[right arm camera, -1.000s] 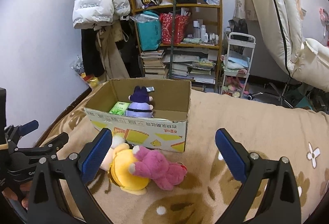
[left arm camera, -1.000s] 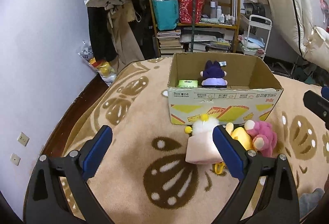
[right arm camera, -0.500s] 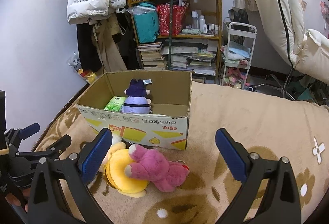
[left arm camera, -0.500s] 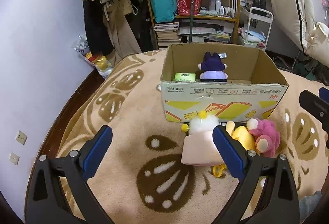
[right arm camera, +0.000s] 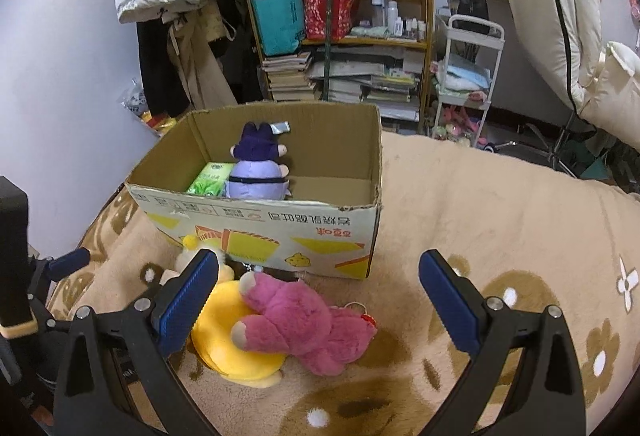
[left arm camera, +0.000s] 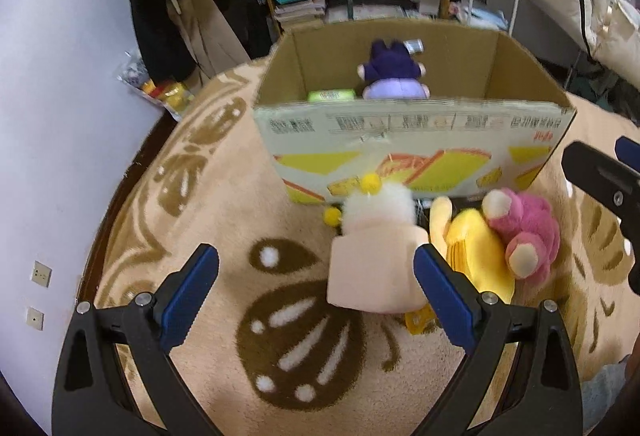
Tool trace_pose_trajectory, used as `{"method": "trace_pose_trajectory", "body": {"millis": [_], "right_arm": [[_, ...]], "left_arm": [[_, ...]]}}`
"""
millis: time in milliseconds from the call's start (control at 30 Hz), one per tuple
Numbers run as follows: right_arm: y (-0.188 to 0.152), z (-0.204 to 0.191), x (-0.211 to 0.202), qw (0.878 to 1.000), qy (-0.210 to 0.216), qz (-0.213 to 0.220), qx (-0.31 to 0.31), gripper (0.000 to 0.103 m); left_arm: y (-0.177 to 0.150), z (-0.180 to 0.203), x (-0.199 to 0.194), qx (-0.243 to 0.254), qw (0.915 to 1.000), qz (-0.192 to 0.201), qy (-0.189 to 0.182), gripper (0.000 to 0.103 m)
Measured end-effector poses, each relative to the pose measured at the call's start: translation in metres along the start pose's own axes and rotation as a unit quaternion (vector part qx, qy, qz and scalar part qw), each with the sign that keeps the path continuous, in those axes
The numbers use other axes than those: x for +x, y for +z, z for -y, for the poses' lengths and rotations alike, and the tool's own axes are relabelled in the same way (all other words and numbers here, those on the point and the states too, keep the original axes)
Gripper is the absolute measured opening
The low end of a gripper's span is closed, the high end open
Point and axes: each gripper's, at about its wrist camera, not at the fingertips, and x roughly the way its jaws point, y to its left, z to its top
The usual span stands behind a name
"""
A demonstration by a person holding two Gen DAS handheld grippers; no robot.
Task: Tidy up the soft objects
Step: 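Move the left tool to the pink cake plush while the right tool moves to the pink bear, then close the left tool on the pink cake plush while the right tool closes on the pink bear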
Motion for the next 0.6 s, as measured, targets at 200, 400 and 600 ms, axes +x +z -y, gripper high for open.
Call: {"method": "trace_pose_trajectory", "body": {"millis": [200, 400, 600], "right_arm": [[-0.002, 0.002, 0.021, 0.999, -0.001, -0.032, 0.008, 0.103], [-0.006, 0.007, 0.040, 0.997, 0.018, -0.069, 0.033, 0.103], [-0.013, 0.006, 0.053, 0.994, 0.030, -0.097, 0.039, 0.103]], "left_arm": [[-0.001, 0.007, 0.017, 0.004, 0.9994, -0.030, -0.016, 0.097], [-0.001, 0.003, 0.027, -0.011, 0.9979, -0.048, -0.043, 0.097], [-0.002, -0.001, 0.035, -0.026, 0.9962, -0.058, -0.060, 0.097]]}}
